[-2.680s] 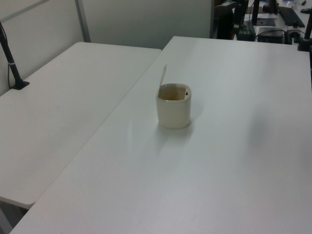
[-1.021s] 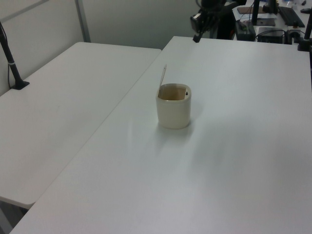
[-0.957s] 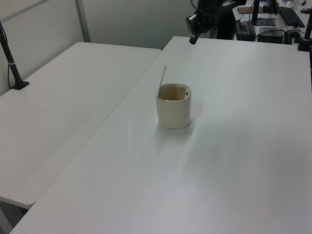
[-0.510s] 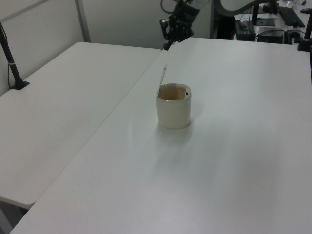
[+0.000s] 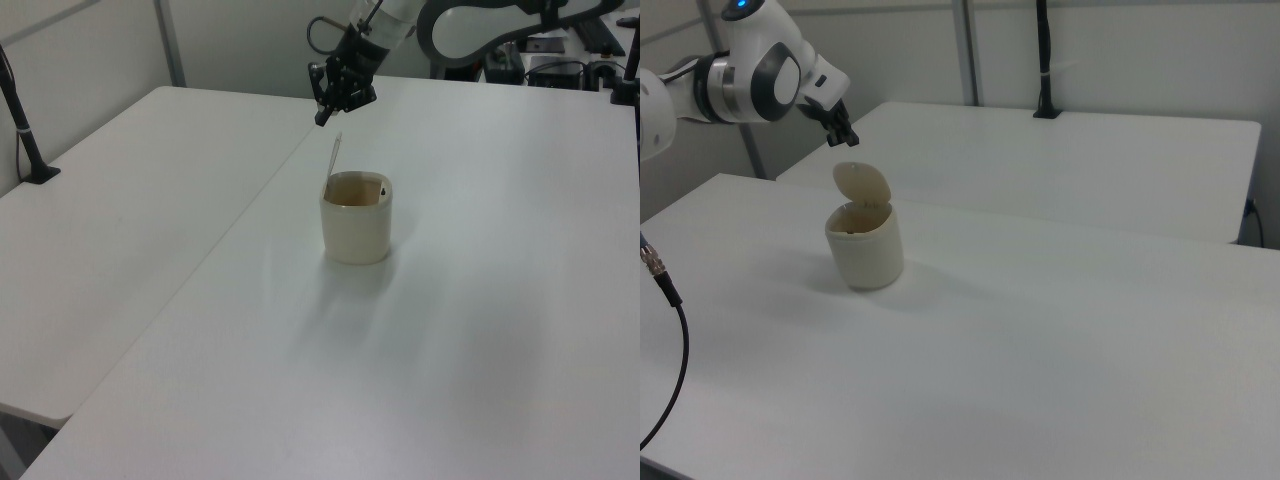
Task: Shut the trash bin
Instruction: 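Move the gripper over the bin and lower it onto the raised lid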
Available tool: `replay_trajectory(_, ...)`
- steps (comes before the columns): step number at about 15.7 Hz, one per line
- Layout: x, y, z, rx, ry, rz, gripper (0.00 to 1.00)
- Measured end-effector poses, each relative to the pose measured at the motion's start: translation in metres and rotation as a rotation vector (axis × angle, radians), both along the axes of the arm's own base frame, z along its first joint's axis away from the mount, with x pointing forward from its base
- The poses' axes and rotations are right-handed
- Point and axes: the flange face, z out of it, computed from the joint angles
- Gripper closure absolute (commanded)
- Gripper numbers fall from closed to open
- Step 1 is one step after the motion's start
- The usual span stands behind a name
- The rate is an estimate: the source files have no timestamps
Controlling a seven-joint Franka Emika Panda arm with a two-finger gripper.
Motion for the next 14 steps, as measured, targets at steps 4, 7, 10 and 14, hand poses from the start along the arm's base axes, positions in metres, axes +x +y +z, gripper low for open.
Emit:
replay_trajectory(4, 0.0, 0.002, -0.006, -0.013, 0.006, 0.006, 1.0)
replay_trajectory(7, 0.001, 0.002, -0.022, -0.031, 0.032, 0.009, 1.0)
replay_trajectory(10, 0.0, 0.002, -0.032, -0.047, 0.047, 0.014, 1.0)
replay_trajectory(14, -0.011, 0.0, -0.03, -0.064, 0.053, 0.035, 1.0)
